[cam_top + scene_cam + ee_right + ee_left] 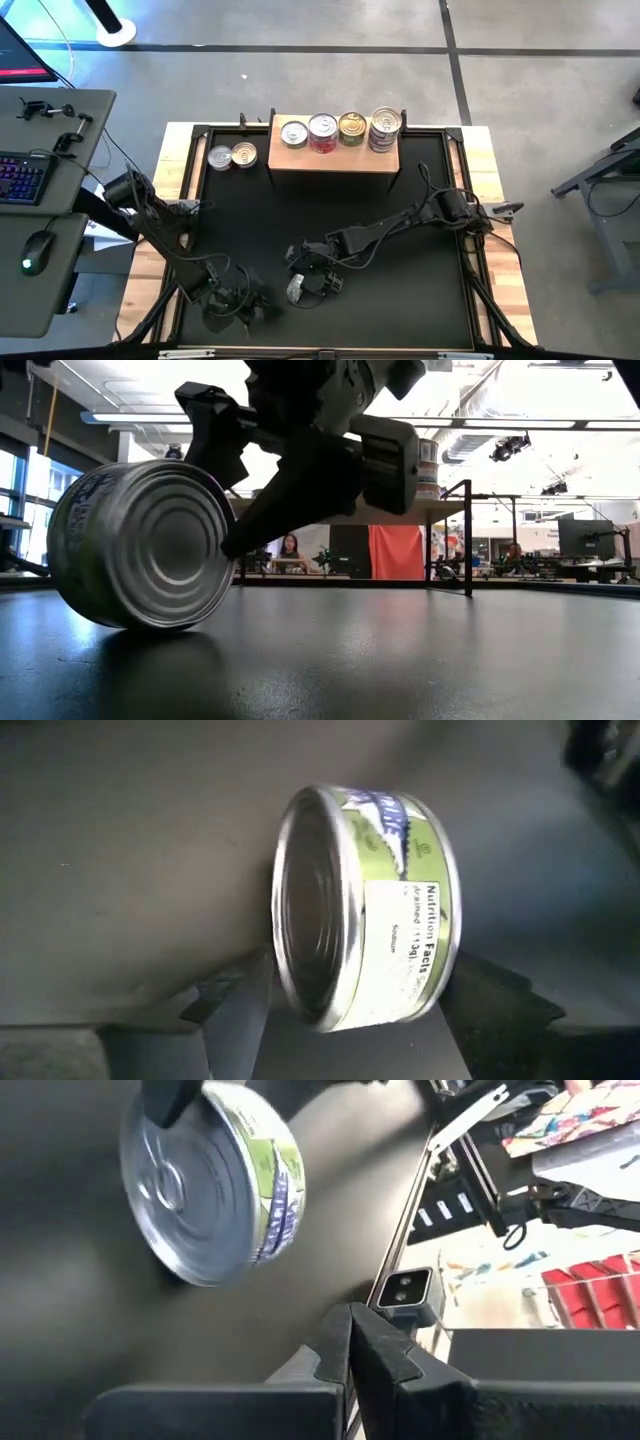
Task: Stack canned seafood by type on shelf
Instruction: Stack the light green tuna can on top of the other light green tuna can
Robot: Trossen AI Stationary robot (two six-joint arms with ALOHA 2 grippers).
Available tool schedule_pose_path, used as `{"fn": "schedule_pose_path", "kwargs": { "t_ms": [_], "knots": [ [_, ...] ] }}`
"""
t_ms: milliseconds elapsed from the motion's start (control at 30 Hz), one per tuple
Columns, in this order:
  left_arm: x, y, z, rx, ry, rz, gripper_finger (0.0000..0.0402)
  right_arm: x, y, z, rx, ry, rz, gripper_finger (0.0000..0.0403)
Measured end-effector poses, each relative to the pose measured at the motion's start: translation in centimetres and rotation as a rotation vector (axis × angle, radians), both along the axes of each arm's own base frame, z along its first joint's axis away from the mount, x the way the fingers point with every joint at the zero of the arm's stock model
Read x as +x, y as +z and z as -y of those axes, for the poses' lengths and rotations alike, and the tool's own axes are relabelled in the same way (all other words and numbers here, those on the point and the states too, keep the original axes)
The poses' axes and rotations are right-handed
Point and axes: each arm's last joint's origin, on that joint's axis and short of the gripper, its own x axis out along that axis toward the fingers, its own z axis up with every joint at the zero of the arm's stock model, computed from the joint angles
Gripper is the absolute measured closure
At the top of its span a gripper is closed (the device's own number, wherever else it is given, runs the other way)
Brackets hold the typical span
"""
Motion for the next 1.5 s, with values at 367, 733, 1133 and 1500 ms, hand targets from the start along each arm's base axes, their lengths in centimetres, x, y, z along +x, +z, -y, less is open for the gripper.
{"fn": "schedule_pose_path", "kwargs": {
  "t_ms": [367,733,1133,1500],
  "knots": [
    [1.9,-4.7,1.4,-0.002,0.001,0.025,0.0401,-0.5,0.0,-1.4,0.022,0.003,-0.023,0.0155],
    [3.0,-5.6,0.5,0.058,-0.013,0.003,0.0401,-0.8,0.2,-3.2,0.215,-0.231,-0.106,0.0156],
    [4.8,-5.4,-1.0,0.088,-0.061,0.005,0.0401,-0.9,0.3,-3.6,0.257,-0.437,-0.106,0.0156],
    [5.4,-4.3,-0.7,0.135,-0.13,0.123,0.0401,-0.5,0.6,-3.4,0.388,-0.688,-0.101,0.0156]
  ]
}}
